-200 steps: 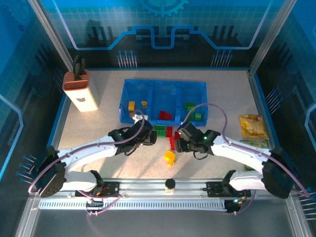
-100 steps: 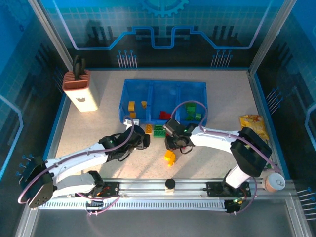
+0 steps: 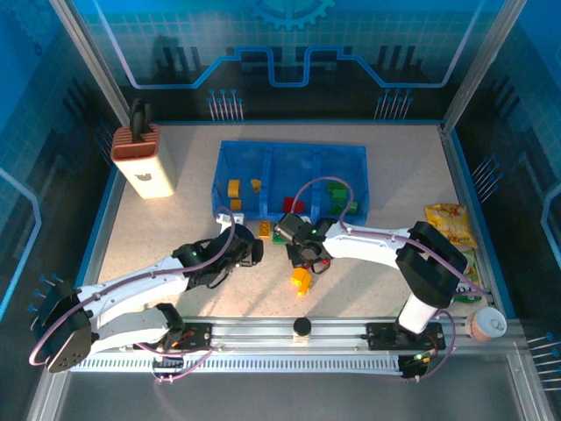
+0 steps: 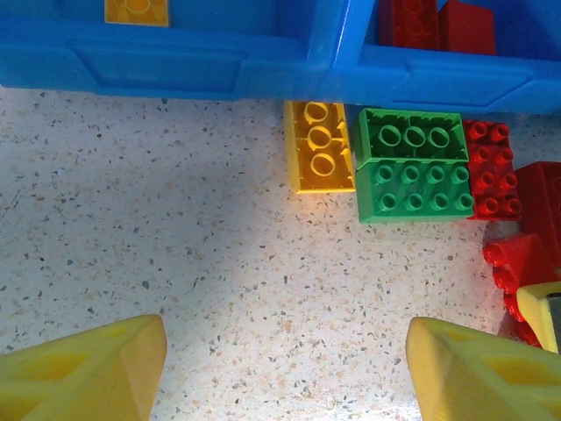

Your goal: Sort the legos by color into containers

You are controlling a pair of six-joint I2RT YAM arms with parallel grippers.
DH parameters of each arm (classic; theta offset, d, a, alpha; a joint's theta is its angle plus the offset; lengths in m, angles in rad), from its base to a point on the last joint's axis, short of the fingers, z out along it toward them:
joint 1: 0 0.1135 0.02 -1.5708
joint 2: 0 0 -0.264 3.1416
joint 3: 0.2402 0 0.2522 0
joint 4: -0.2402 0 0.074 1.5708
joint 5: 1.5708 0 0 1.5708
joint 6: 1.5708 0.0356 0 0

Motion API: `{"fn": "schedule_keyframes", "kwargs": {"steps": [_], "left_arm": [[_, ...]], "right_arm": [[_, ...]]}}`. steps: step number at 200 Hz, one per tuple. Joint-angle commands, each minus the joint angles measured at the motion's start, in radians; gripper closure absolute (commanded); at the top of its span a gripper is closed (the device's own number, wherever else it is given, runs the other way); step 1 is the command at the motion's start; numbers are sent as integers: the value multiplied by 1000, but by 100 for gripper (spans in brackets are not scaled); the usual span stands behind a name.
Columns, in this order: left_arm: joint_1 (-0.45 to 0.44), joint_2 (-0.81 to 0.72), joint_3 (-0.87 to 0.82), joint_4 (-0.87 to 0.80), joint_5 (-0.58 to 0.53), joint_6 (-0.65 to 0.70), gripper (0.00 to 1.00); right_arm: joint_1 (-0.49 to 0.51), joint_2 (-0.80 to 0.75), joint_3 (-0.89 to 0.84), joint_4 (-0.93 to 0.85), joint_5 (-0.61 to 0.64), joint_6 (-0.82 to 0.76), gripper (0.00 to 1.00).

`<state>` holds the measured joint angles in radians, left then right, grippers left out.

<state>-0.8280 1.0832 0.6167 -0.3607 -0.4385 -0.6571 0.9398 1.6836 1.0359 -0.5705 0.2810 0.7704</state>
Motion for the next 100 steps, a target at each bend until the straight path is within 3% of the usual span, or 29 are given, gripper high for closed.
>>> {"fn": "schedule_keyframes", "kwargs": {"steps": [1,57,100], "left_arm": [[5,-18,-12,-6,-22,-22,27],[6,-36,-17,-13,-34,-22,28],[5,-38,-15,-13,-37,-17,29]], "right_arm": [[10,-35,18,-50,27,8,82],[8,-131,66,-12,15,-58,82],[-57,-125,146,34,-47,-111,81]]}}
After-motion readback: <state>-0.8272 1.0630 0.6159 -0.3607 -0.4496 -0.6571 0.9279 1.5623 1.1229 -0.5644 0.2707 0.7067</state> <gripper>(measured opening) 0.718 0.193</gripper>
